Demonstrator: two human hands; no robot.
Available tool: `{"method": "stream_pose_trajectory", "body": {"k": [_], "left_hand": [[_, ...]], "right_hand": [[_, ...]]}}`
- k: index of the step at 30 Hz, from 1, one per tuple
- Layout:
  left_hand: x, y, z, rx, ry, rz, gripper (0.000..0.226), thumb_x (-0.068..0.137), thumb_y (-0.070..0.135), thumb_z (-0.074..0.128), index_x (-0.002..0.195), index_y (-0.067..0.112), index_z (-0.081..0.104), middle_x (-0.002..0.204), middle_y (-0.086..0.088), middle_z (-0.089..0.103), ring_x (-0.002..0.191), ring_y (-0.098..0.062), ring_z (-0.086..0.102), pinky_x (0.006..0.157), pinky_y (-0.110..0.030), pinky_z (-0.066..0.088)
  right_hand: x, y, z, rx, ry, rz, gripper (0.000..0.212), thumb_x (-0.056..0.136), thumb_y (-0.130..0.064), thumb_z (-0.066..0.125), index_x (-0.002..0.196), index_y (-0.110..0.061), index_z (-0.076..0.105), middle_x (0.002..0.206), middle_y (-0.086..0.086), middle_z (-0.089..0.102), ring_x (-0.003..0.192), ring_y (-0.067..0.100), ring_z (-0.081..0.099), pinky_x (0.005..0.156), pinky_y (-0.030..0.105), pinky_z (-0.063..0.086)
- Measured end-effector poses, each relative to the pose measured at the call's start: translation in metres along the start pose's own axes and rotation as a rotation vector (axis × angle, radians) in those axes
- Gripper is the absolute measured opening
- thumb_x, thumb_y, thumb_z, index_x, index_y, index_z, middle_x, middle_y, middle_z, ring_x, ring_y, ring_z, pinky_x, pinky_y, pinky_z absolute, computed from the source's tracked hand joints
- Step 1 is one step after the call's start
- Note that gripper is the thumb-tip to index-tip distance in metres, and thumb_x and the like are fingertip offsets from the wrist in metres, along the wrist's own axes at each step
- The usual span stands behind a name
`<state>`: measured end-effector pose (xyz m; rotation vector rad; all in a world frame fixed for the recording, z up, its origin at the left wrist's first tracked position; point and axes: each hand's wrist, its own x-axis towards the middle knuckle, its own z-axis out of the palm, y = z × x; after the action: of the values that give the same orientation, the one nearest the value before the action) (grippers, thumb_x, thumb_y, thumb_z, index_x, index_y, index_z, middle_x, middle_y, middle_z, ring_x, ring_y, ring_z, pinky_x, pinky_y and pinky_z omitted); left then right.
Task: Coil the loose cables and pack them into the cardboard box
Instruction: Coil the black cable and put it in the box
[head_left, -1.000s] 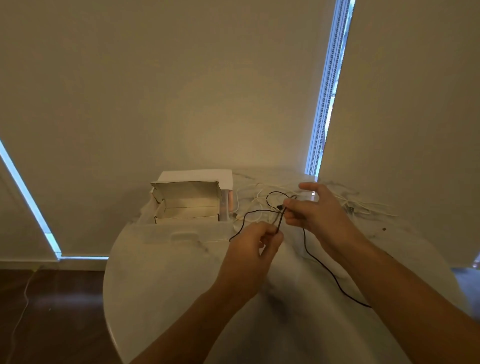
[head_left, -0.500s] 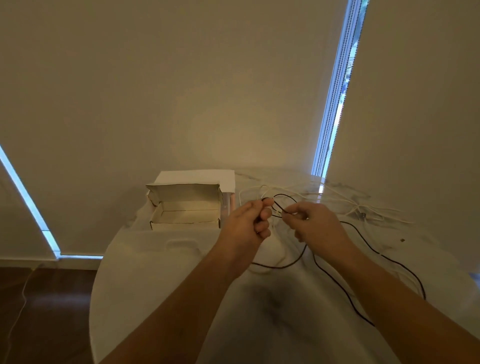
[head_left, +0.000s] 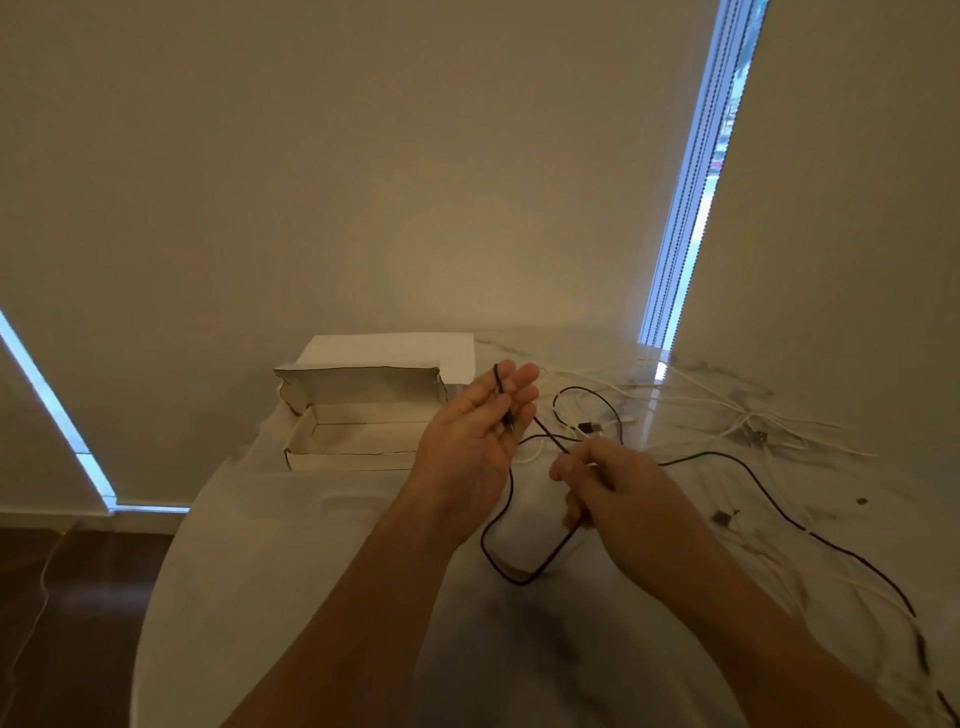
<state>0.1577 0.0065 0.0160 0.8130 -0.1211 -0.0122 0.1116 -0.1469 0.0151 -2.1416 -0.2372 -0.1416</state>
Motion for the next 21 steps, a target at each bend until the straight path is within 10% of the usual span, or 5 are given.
{"method": "stream_pose_trajectory", "body": {"k": [14, 17, 21], "left_hand": [[-0.006, 0.003, 0.003, 0.206, -0.052, 0.15, 0.037, 0.104, 0.003, 0.036, 0.14, 0.007, 0.045, 0.129, -0.012, 0.065, 0.118, -0.018, 0.064, 0.099, -0.024, 0.051], [-0.007, 0.002, 0.002, 0.35, -0.055, 0.203, 0.029, 0.106, 0.008, 0.036, 0.119, 0.022, 0.057, 0.127, -0.008, 0.066, 0.116, -0.013, 0.065, 0.094, -0.019, 0.051], [-0.007, -0.003, -0.001, 0.567, -0.078, 0.249, 0.035, 0.106, 0.008, 0.036, 0.136, 0.023, 0.045, 0.125, -0.006, 0.067, 0.113, -0.012, 0.066, 0.092, -0.019, 0.052]], "right_hand": [[-0.032, -0.025, -0.003, 0.591, -0.238, 0.266, 0.026, 0.099, -0.023, 0.052, 0.116, -0.037, 0.067, 0.078, 0.012, 0.052, 0.045, 0.019, 0.052, 0.048, 0.026, 0.047], [-0.034, -0.025, -0.003, 0.517, -0.301, 0.262, 0.027, 0.099, -0.025, 0.052, 0.114, -0.041, 0.067, 0.067, 0.007, 0.042, 0.041, 0.01, 0.031, 0.041, 0.021, 0.031], [-0.035, -0.026, -0.008, 0.109, -0.211, 0.005, 0.018, 0.094, -0.035, 0.058, 0.103, -0.045, 0.07, 0.058, -0.021, 0.06, 0.05, -0.003, 0.054, 0.05, 0.011, 0.039]]}}
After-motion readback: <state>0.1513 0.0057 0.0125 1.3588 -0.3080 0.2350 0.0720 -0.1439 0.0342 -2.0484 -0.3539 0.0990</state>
